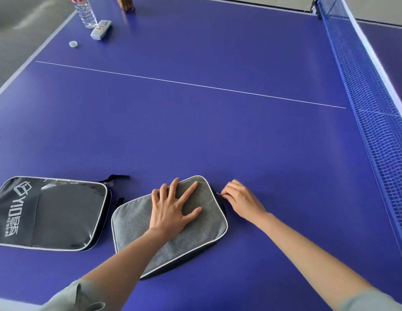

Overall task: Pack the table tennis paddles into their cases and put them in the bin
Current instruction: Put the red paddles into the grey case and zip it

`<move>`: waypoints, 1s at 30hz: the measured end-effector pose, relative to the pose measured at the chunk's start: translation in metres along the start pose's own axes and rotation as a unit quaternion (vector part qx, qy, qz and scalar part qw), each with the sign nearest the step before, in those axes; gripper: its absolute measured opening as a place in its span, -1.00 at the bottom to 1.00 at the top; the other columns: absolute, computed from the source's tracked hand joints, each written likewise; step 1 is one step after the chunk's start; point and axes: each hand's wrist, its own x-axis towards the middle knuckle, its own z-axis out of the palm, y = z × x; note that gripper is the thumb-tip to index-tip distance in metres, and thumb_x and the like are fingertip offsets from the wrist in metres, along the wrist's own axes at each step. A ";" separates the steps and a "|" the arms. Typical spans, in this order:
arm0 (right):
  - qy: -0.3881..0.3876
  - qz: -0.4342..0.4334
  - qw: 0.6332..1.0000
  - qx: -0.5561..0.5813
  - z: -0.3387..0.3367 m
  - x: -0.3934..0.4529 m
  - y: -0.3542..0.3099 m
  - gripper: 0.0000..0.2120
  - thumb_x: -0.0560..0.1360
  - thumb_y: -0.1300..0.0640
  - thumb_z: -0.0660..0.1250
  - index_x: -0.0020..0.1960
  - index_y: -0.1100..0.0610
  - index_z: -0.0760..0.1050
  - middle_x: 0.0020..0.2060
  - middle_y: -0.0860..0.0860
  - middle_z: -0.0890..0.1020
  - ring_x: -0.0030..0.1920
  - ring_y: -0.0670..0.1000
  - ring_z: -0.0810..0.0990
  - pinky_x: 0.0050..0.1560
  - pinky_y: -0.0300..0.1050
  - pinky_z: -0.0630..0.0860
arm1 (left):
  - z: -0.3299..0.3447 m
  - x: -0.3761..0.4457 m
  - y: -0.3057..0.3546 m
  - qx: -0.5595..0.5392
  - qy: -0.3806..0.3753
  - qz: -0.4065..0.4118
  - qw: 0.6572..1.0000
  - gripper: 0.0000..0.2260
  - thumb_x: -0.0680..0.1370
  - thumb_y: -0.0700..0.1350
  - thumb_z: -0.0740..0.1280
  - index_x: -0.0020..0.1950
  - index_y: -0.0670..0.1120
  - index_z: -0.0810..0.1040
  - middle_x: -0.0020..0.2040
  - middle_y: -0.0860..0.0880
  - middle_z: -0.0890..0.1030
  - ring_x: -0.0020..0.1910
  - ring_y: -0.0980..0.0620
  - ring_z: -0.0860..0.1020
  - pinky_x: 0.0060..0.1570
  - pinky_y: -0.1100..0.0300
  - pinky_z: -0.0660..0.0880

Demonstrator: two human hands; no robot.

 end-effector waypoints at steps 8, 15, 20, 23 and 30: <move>0.136 0.198 0.958 0.158 0.026 -0.043 -0.019 -0.87 0.52 0.28 0.30 -0.18 0.27 0.55 -0.33 0.05 0.67 -0.40 -0.05 0.50 -0.32 -0.29 0.35 | -0.006 -0.003 0.011 -0.004 -0.019 -0.037 0.999 -0.35 0.42 0.46 -0.12 0.49 0.31 0.02 0.51 -0.11 0.17 0.30 -0.16 0.28 0.24 -0.08 0.18; 0.137 0.203 0.950 0.196 0.015 -0.001 -0.021 -0.88 0.53 0.29 0.29 -0.15 0.29 0.54 -0.25 0.10 0.71 -0.28 -0.02 0.61 -0.27 -0.53 0.35 | -0.001 -0.019 0.031 0.003 -0.001 0.135 0.991 -0.39 0.50 0.39 -0.03 0.51 0.20 0.08 0.58 -0.07 0.00 0.55 -0.16 -0.03 0.42 -0.27 -0.16; 0.101 0.179 0.962 0.180 0.015 0.042 -0.018 -0.88 0.53 0.28 0.29 -0.14 0.31 0.54 -0.23 0.15 0.69 -0.24 0.10 0.63 -0.25 -0.34 0.40 | 0.006 -0.005 0.035 -0.005 -0.035 0.069 0.997 -0.41 0.50 0.38 -0.16 0.51 0.26 -0.16 0.58 0.04 -0.12 0.54 -0.13 -0.19 0.40 -0.31 -0.33; 0.054 0.167 0.973 0.151 0.010 0.064 -0.013 -0.89 0.52 0.28 0.29 -0.12 0.31 0.56 -0.18 0.17 0.67 -0.16 0.12 0.62 -0.13 -0.09 0.50 | 0.004 0.009 0.040 0.009 -0.047 0.024 0.999 -0.40 0.48 0.38 -0.24 0.51 0.26 -0.17 0.58 0.02 -0.13 0.54 -0.14 -0.23 0.40 -0.33 -0.31; 0.009 0.103 0.992 0.068 -0.014 0.034 0.019 -0.87 0.55 0.25 0.26 -0.12 0.25 0.55 -0.15 0.08 0.65 -0.15 0.08 0.59 -0.15 -0.02 0.53 | 0.005 0.014 0.041 0.002 -0.032 0.004 0.999 -0.40 0.48 0.39 -0.25 0.51 0.26 -0.15 0.58 0.02 -0.08 0.55 -0.13 -0.18 0.41 -0.34 -0.24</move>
